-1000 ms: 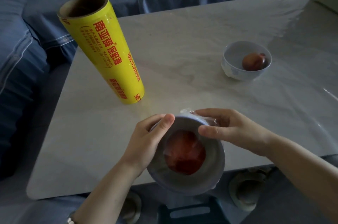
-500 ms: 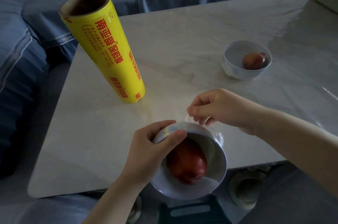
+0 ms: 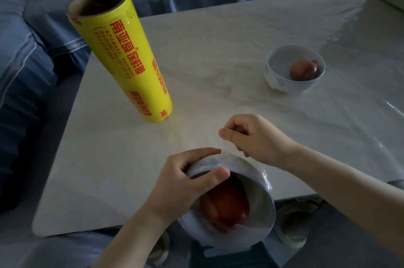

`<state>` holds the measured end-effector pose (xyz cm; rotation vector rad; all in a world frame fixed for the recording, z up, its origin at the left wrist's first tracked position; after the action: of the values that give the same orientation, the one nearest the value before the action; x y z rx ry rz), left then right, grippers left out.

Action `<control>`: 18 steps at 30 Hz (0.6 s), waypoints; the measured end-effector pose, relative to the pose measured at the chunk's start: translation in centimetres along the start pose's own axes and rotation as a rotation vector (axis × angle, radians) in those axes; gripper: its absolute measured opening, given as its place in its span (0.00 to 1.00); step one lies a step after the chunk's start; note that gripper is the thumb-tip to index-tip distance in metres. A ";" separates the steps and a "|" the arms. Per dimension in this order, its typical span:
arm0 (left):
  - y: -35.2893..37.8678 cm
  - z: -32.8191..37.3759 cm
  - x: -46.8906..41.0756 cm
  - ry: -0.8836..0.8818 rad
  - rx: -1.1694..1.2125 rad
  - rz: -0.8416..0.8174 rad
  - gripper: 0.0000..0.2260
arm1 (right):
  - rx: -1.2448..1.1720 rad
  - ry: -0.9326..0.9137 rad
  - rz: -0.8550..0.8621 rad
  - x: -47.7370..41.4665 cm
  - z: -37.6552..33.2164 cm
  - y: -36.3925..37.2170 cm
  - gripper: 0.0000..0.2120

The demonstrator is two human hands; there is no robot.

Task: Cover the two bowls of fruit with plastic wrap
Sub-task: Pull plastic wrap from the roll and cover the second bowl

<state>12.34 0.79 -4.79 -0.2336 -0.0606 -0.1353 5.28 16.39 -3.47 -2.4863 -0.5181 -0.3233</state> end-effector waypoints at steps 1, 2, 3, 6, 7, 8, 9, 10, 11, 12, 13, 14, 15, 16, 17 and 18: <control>0.0 0.0 0.0 0.018 0.015 -0.002 0.29 | 0.018 0.019 -0.009 -0.2 0.2 0.2 0.12; 0.0 0.0 0.1 0.034 0.027 -0.003 0.29 | 0.027 0.043 -0.027 -0.3 0.4 0.3 0.12; 0.0 0.1 0.2 0.049 0.034 -0.003 0.28 | 0.028 0.068 -0.056 -0.3 0.6 0.5 0.11; 0.0 0.1 0.4 0.080 0.063 -0.006 0.26 | 0.032 0.121 -0.178 -0.2 0.9 0.8 0.11; 0.0 0.1 0.5 0.088 0.067 -0.007 0.26 | 0.025 0.136 -0.209 -0.1 0.9 0.9 0.10; 0.1 0.1 0.6 0.095 0.070 -0.011 0.26 | 0.020 0.153 -0.237 -0.1 0.9 0.9 0.10; 0.2 0.2 0.6 0.102 0.075 -0.022 0.25 | 0.027 0.170 -0.265 -0.1 1.0 0.9 0.09; 0.3 0.1 0.7 0.106 0.081 -0.041 0.24 | 0.041 0.190 -0.293 -0.1 1.1 0.8 0.10; 0.4 0.1 0.7 0.102 0.087 -0.062 0.23 | 0.046 0.208 -0.317 -0.1 1.4 0.7 0.10; 0.5 0.1 0.7 0.092 0.092 -0.080 0.23 | 0.039 0.228 -0.330 -0.1 1.7 0.7 0.11; 0.5 0.1 0.7 0.080 0.096 -0.092 0.22 | 0.020 0.240 -0.325 -0.2 2.0 0.7 0.11; 0.5 0.1 0.7 0.069 0.099 -0.101 0.22 | 0.003 0.248 -0.306 -0.2 2.3 0.7 0.11; 0.5 0.0 0.6 0.059 0.099 -0.106 0.22 | -0.008 0.250 -0.280 -0.2 2.7 0.7 0.10; 0.5 0.0 0.5 0.050 0.096 -0.103 0.21 | -0.006 0.242 -0.242 -0.2 2.9 0.6 0.09; 0.4 0.0 0.4 0.041 0.089 -0.090 0.19 | 0.014 0.211 -0.178 -0.1 3.2 0.4 0.07; 0.3 0.0 0.3 0.029 0.086 -0.071 0.16 | 0.040 0.166 -0.083 0.0 3.3 0.1 0.06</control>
<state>12.70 1.03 -4.87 -0.1438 -0.0459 -0.2064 5.71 18.25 -6.21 -2.3781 -0.5533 -0.5412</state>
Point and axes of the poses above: each hand's wrist, its own x-axis away from the middle knuckle, its own y-axis out of the palm, z = x × y, the point moved 1 cm from there along -x, towards the middle knuckle, and after that the axes turned 6 degrees about y, right-handed, at the moved point
